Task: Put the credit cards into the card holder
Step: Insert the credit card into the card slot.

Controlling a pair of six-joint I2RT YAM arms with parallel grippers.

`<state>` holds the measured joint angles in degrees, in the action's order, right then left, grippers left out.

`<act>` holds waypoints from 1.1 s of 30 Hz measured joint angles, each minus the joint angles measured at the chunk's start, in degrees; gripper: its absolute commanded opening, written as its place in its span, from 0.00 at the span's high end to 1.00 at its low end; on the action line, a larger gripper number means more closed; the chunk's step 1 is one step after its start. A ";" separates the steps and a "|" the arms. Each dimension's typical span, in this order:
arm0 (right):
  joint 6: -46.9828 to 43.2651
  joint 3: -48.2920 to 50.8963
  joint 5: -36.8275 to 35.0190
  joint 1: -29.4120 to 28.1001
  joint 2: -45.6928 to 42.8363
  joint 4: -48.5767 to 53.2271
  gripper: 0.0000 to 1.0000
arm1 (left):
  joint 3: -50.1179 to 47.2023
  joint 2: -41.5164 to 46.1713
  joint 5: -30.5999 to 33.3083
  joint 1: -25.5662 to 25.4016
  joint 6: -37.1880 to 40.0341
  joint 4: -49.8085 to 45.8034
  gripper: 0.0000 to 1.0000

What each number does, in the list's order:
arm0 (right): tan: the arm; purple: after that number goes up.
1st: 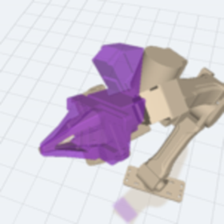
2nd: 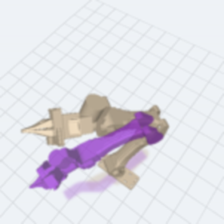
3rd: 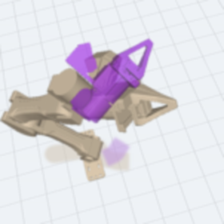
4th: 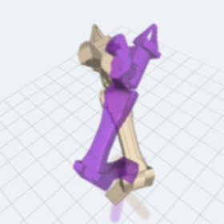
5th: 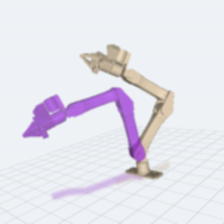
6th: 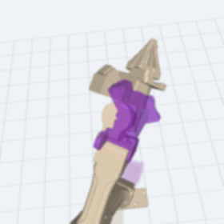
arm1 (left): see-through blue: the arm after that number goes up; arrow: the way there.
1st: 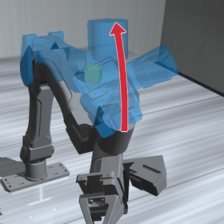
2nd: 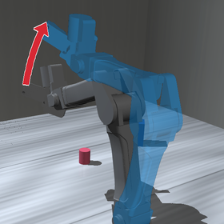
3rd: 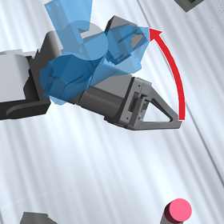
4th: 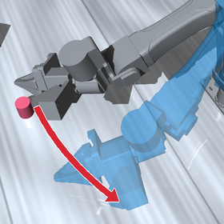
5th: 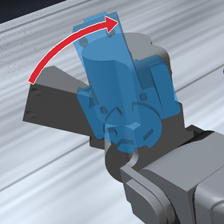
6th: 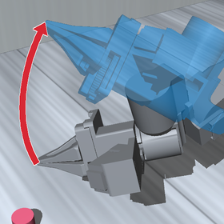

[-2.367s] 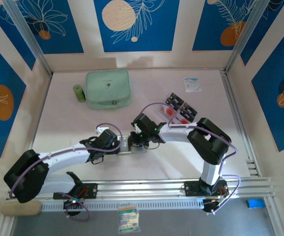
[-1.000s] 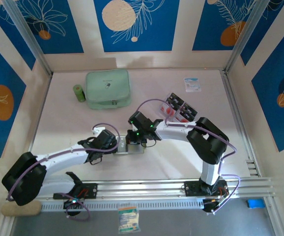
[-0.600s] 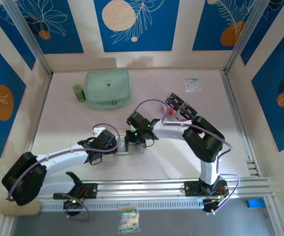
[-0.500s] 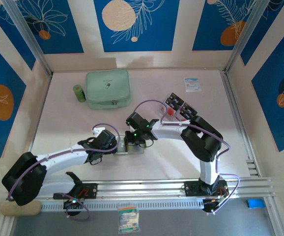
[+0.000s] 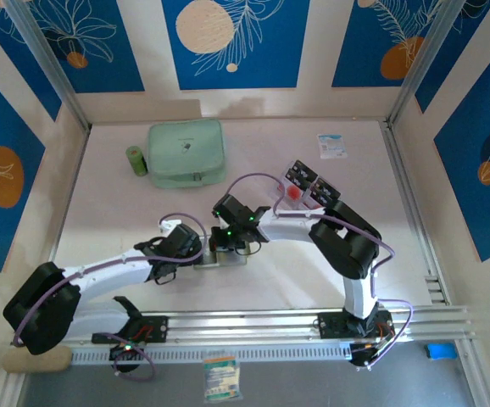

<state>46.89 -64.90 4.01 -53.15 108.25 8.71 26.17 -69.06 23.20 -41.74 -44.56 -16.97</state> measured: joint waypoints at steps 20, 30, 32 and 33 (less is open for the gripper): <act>-4.09 7.82 -19.39 4.20 -15.17 15.50 0.48 | -0.04 1.51 -0.22 0.00 0.02 0.00 0.00; -5.51 7.65 -21.05 4.00 -10.10 16.35 0.96 | -0.04 1.53 -0.26 0.00 0.07 -0.02 0.00; -5.64 7.65 -21.44 4.00 -10.16 16.33 1.00 | -0.04 1.53 -0.44 0.00 0.22 0.00 0.00; -5.86 7.69 -21.57 4.02 -10.23 16.31 1.00 | -0.04 1.51 -0.52 0.00 0.28 0.00 0.00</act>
<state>41.04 -57.21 -17.56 -49.12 98.02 25.02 26.13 -67.55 22.68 -41.74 -44.27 -16.97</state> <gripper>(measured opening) 0.060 0.998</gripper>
